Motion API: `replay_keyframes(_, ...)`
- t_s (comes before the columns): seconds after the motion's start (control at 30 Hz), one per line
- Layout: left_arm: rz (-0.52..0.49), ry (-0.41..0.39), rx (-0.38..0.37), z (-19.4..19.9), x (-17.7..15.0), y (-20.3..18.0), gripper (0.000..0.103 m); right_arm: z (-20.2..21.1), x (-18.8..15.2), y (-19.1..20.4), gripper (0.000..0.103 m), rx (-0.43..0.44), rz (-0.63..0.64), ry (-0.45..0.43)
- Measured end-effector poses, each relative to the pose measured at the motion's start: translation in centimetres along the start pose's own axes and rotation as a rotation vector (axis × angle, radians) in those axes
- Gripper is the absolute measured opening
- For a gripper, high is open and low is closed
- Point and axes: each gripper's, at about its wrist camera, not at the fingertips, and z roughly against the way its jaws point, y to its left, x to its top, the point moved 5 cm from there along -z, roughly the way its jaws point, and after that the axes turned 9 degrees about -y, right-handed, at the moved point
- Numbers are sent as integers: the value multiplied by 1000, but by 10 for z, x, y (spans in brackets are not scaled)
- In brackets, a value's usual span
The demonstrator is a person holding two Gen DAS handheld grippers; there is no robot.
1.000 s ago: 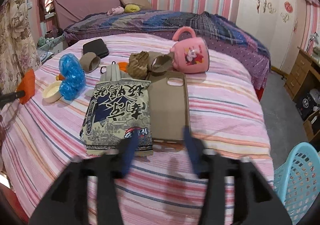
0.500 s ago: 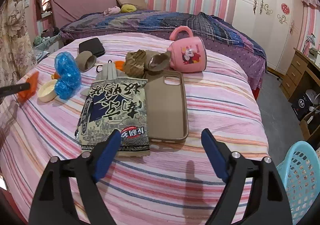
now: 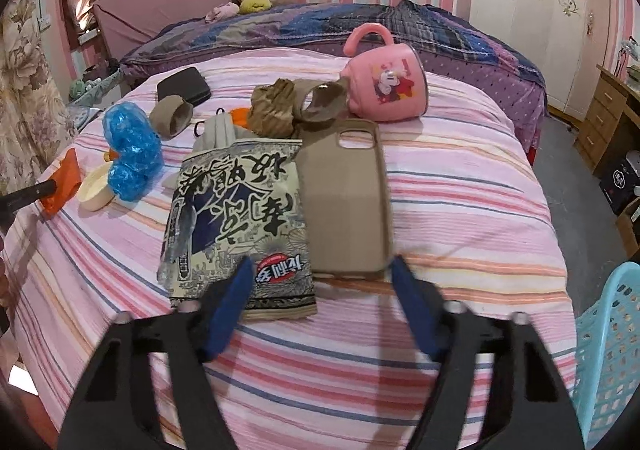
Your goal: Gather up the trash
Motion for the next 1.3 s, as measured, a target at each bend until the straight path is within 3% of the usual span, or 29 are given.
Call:
replay_keyframes(0.23, -9, -3, 16, 1, -1, 1, 5, 4, 0, -8, 38, -14, -11, -10)
replay_keyframes(0.33, -10, -12, 18, 4, 0, 1, 5, 6, 1, -12, 12, 2, -27, -12)
replay_keyframes(0.47, -20, -16, 26, 8, 0, -1, 4, 11, 2, -19, 7, -1, -33, -31)
replay_keyframes(0.73, -12, -53, 27, 26, 4, -1, 4, 26, 12, -15, 8, 61, -21, -107)
replay_keyframes(0.77, -13, -54, 27, 27, 4, 0, 4, 23, 12, -10, 13, 75, -19, -101)
replay_keyframes(0.87, -20, -50, 34, 27, 1, 2, 4, 21, 16, -1, 64, 76, -7, -112)
replay_keyframes(1.17, -3, -37, 40, 23, -1, 13, 4, -10, 10, 24, 62, 110, 40, -1)
replay_keyframes(1.3, -14, -35, 41, 22, -1, 10, 4, -10, 8, 26, 34, 97, 59, -6)
